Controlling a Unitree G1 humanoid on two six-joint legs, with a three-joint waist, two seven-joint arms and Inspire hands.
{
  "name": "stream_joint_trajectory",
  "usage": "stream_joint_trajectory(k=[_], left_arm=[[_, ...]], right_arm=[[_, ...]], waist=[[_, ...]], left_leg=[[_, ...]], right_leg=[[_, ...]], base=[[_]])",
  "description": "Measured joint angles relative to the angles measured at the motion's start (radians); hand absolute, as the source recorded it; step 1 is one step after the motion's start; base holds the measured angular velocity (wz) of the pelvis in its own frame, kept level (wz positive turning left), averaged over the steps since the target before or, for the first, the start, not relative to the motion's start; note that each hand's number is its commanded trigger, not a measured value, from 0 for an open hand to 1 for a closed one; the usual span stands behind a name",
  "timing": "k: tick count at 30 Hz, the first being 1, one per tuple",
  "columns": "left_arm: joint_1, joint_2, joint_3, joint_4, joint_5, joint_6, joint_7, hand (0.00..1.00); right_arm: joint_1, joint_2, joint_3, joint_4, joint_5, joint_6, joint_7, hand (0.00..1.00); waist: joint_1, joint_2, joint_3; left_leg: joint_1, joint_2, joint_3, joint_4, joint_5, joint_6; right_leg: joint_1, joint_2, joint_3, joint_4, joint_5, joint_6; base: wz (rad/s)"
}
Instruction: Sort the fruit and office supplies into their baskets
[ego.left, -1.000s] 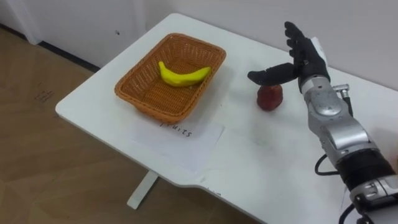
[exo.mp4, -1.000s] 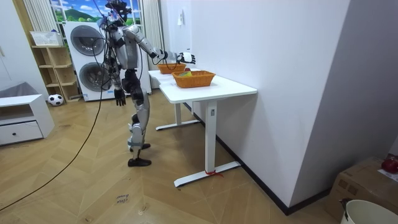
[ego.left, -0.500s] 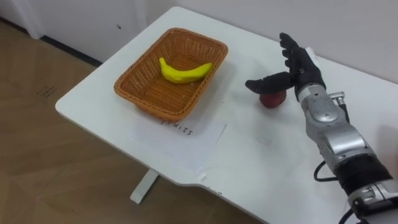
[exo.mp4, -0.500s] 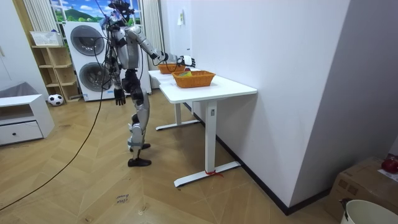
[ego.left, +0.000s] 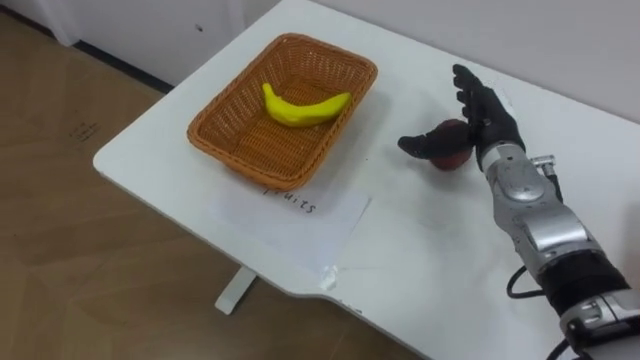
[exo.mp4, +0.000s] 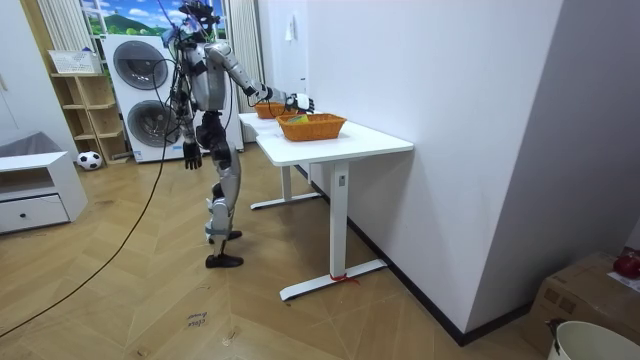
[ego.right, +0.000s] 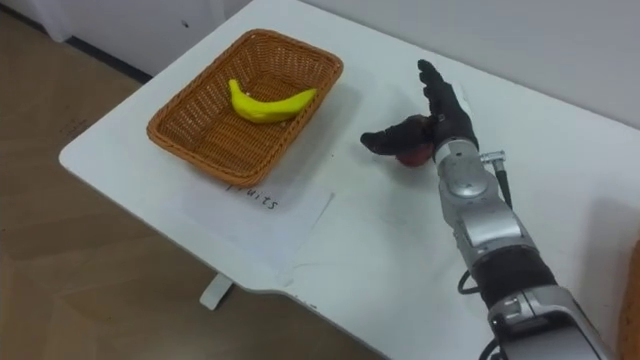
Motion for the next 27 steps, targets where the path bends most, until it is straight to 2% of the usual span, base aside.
stream_joint_trajectory(k=[4,7,10,16,27], left_arm=[[-0.002,0.0,0.0,0.0,-0.001,-0.006,0.0,0.0],[-0.007,0.001,0.0,0.0,-0.024,-0.011,-0.002,0.0],[-0.017,0.001,-0.008,0.0,-0.041,-0.013,-0.003,0.0],[-0.033,0.003,-0.026,0.0,-0.042,-0.027,-0.003,0.0],[-0.036,0.005,-0.039,-0.004,-0.08,-0.026,-0.001,0.0]], right_arm=[[0.0,-0.001,-0.001,0.027,0.0,-0.002,0.001,0.0],[-0.012,0.0,-0.001,0.049,-0.011,-0.02,0.001,0.0],[-0.021,-0.002,-0.001,0.053,-0.017,-0.022,0.002,0.0],[-0.024,-0.002,-0.001,0.053,-0.026,-0.033,0.005,0.0],[-0.025,-0.002,-0.002,0.053,-0.039,-0.045,0.008,0.0]], waist=[[0.0,0.002,0.0015],[-0.003,0.006,0.0052],[-0.004,0.006,0.0082],[-0.004,0.007,0.009],[-0.01,0.009,0.0096]], left_leg=[[-0.005,0.001,0.001,0.0,0.0,0.0],[-0.008,0.001,0.001,0.001,0.0,0.0],[-0.017,0.0,0.001,0.005,0.0,0.0],[-0.034,0.0,0.003,0.013,0.0,0.0],[-0.053,0.001,0.003,0.019,0.0,0.0]], right_leg=[[-0.006,0.001,0.006,0.0,0.0,0.0],[-0.008,0.001,0.012,0.0,0.0,0.0],[-0.016,0.002,0.018,0.0,0.0,0.0],[-0.029,0.002,0.025,0.001,0.0,0.0],[-0.045,0.004,0.025,0.001,0.002,-0.003]], base=[[0.0],[0.0],[0.0],[0.0],[0.0]])
